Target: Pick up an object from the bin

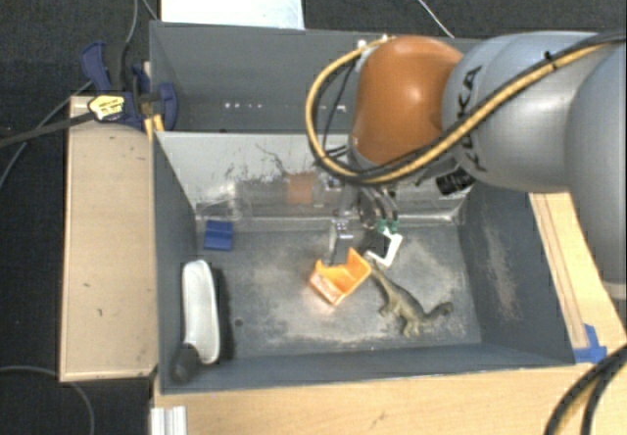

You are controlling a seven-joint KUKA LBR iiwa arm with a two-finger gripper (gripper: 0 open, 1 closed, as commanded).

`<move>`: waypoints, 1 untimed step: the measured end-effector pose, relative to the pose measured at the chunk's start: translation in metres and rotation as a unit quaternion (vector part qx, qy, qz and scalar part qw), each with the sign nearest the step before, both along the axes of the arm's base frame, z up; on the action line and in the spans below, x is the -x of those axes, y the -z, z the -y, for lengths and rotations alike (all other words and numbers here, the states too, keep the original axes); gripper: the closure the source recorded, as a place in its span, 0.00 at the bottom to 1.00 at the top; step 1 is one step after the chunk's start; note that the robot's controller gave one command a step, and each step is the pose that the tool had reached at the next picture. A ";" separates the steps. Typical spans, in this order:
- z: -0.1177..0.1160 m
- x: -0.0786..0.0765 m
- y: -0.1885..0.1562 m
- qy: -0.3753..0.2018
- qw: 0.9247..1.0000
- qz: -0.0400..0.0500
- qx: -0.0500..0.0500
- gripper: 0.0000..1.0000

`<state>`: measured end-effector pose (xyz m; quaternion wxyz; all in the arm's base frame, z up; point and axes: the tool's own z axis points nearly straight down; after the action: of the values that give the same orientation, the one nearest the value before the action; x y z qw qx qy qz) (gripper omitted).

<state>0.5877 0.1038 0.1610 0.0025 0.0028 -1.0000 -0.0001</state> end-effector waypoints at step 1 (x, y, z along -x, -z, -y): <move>0.001 -0.002 -0.005 0.002 1.000 0.004 0.000 0.00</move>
Offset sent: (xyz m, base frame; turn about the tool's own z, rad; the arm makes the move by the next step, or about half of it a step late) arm -0.0160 -0.1119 -0.0777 -0.1401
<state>0.5895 0.1032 0.1660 -0.0017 0.0011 -1.0000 -0.0005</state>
